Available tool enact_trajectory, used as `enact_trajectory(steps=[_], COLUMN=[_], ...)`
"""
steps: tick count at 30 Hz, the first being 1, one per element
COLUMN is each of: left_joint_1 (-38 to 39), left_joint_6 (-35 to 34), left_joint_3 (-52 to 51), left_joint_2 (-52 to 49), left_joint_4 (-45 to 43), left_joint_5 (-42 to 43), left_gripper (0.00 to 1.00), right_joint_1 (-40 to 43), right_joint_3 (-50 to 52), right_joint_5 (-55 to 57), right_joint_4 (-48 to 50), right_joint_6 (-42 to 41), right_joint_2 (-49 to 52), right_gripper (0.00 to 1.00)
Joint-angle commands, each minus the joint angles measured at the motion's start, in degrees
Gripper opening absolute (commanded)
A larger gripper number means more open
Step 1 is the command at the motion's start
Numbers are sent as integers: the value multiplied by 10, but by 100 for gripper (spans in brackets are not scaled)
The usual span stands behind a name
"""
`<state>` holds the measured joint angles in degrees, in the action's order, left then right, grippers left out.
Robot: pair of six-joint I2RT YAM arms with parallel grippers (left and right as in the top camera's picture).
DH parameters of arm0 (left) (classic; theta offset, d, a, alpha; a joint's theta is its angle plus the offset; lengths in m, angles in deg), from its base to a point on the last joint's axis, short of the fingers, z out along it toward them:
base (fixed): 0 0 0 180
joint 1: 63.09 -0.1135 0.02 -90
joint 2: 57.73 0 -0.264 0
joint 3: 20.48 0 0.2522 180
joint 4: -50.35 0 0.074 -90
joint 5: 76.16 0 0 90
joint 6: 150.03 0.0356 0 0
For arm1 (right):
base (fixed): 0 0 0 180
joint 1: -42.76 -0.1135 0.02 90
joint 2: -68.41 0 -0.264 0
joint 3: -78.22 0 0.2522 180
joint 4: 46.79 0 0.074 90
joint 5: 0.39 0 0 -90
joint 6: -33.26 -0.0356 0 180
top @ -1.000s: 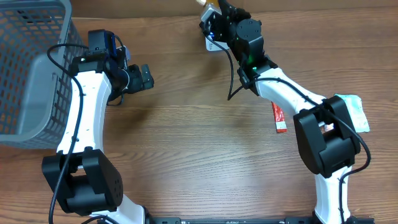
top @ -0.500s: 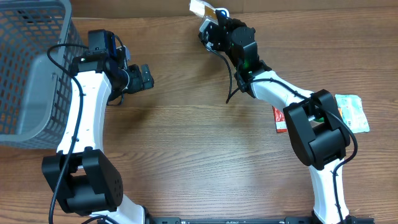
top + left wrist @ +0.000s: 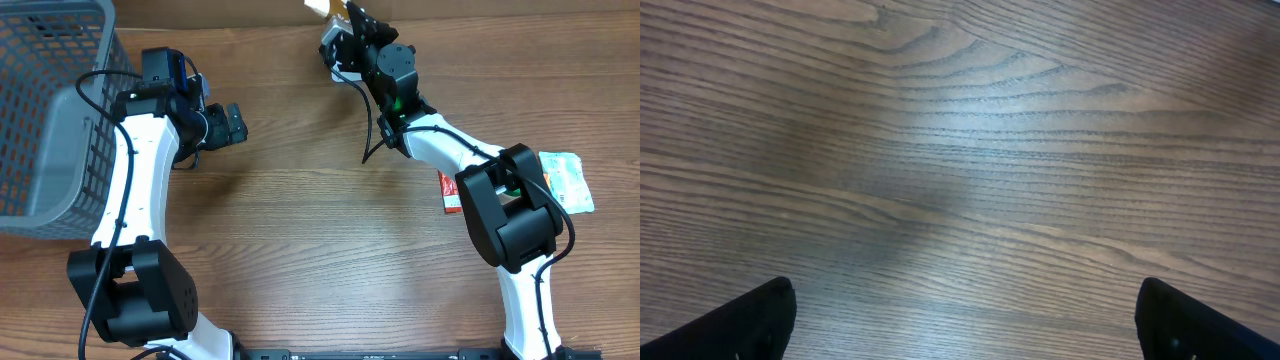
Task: Scan the item barcode
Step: 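Hold the bag barcode in front of the white scanner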
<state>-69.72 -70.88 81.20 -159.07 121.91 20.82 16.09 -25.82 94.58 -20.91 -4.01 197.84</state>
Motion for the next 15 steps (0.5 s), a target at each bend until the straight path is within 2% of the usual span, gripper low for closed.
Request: enact_trajectory(steps=[1, 7, 15], left_joint_1=[3, 3, 3], left_joint_6=[-10, -10, -10], left_joint_3=[12, 12, 12], left_joint_2=[11, 11, 11], left_joint_4=[0, 0, 0], left_joint_5=[-3, -3, -3], left_gripper=[100, 100, 100], right_joint_1=[-4, -4, -5], right_joint_3=[-10, -10, -9], right_joint_5=[8, -27, -35], right_joint_4=[-16, -76, -84], right_joint_6=[-4, -4, -4], right_joint_2=[-4, 0, 20], right_gripper=[3, 4, 4])
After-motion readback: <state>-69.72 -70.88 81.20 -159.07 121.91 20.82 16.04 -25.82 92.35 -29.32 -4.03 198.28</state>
